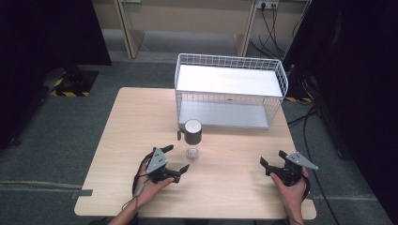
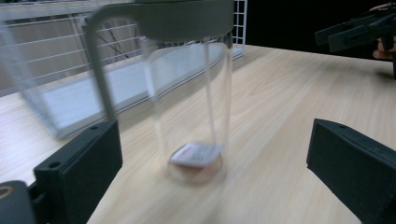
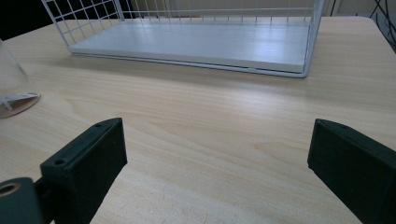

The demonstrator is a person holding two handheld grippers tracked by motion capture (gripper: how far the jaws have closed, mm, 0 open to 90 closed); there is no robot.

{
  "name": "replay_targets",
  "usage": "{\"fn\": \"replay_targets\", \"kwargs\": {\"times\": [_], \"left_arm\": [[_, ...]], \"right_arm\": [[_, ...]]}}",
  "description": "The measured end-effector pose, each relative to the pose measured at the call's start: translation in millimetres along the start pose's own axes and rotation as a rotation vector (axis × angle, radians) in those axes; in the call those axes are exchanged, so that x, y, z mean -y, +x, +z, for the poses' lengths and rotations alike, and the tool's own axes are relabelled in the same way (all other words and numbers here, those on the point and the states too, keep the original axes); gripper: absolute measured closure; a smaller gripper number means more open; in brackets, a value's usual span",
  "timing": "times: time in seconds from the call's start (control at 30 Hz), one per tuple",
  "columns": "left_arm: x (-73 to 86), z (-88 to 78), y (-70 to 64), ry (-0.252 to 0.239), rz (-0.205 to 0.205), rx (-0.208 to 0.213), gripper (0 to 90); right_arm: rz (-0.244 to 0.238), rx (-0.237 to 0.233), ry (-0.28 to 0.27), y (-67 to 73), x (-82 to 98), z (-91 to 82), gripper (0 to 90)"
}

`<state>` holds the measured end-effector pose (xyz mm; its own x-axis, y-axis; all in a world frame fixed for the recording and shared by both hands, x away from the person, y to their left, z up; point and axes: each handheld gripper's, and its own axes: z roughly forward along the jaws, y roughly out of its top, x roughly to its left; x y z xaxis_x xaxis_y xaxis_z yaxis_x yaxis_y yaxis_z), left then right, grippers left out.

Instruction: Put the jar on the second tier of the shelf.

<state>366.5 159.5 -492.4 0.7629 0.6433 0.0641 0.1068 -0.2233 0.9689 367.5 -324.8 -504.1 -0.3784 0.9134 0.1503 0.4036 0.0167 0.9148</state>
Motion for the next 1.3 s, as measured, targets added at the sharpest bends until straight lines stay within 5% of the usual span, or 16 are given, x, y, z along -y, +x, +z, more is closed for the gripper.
{"fn": "replay_targets", "kwargs": {"times": [0.17,0.33,0.7,1.3], "left_arm": [[3.3,-22.4,3.9,-0.02,-0.005,-0.026,2.8],[6.0,-24.4,3.5,-0.034,-0.004,-0.034,2.8],[-6.5,-2.6,-7.1,-0.056,0.024,0.002,3.9],[-19.4,24.6,-1.0,-0.065,0.029,-0.021,5.7]], "right_arm": [[-0.016,0.008,0.004,1.8,0.0,0.4,4.8],[-0.013,0.01,0.004,2.2,0.1,0.3,4.8],[-0.01,0.008,0.004,1.8,0.1,0.2,4.8],[-0.008,0.008,0.005,1.6,0.0,0.3,4.8]]}}
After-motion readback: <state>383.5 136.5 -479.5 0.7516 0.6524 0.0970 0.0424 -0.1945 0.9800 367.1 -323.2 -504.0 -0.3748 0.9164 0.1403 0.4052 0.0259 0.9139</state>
